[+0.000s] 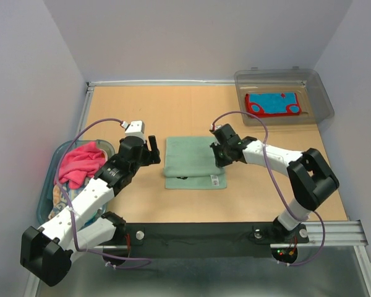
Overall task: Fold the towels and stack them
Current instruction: Fold the towel
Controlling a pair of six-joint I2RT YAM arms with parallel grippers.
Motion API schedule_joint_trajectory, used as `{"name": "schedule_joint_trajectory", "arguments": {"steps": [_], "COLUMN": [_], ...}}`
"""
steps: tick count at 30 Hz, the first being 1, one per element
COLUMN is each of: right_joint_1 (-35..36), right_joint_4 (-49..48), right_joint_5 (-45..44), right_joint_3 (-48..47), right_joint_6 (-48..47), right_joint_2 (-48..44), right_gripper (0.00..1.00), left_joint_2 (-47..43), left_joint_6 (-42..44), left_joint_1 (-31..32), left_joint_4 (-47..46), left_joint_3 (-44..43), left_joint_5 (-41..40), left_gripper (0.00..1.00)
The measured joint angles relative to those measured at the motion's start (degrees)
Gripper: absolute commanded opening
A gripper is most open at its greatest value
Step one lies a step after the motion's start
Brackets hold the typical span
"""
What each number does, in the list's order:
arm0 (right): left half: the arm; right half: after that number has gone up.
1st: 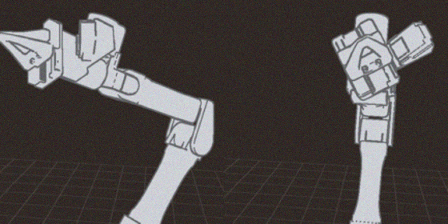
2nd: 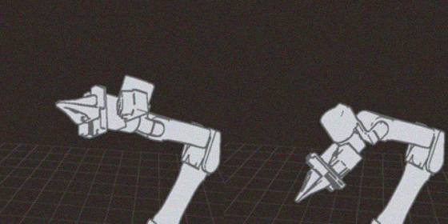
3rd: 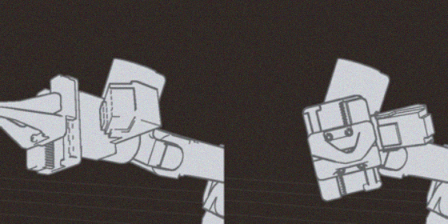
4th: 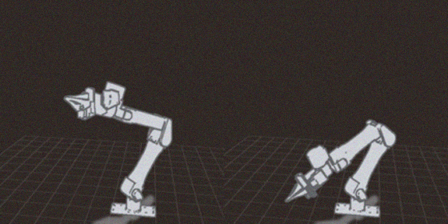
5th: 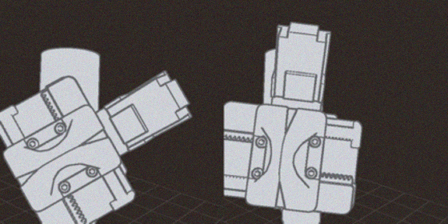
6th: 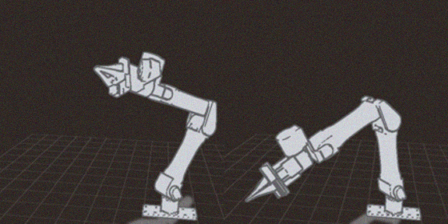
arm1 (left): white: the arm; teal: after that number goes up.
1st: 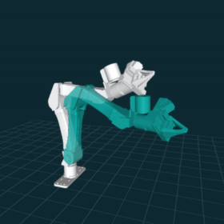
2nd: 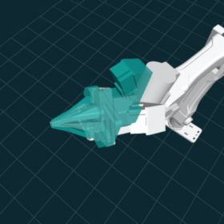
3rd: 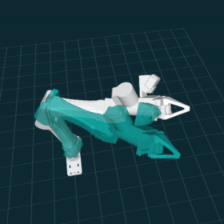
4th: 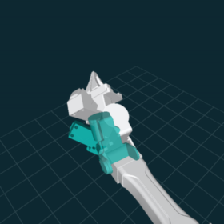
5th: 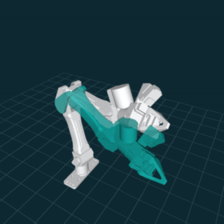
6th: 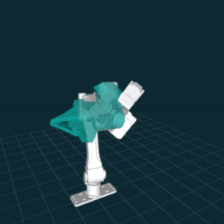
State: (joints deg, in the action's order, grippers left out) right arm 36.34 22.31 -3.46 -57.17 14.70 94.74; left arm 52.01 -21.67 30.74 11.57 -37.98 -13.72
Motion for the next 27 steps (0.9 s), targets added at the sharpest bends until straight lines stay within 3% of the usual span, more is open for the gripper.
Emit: {"name": "schedule_joint_trajectory", "arguments": {"steps": [8, 17, 27], "right_joint_1": [0.0, 0.0, 0.0], "right_joint_4": [-2.6, -3.9, -6.4], "right_joint_5": [1.6, 9.5, 13.9], "right_joint_3": [6.5, 14.1, 19.3], "right_joint_6": [-2.7, -3.3, 1.2], "right_joint_2": [-9.4, -19.2, -18.5], "right_gripper": [0.04, 0.09, 0.16], "left_joint_2": [1.2, 7.8, 21.1], "left_joint_6": [0.1, -1.4, -5.9], "left_joint_1": [0.0, 0.9, 7.0], "left_joint_4": [-0.2, -0.8, -3.8], "left_joint_3": [0.0, 0.0, -4.3], "left_joint_5": [1.2, 6.1, 7.8], "left_gripper": [0.82, 0.81, 0.79]}}
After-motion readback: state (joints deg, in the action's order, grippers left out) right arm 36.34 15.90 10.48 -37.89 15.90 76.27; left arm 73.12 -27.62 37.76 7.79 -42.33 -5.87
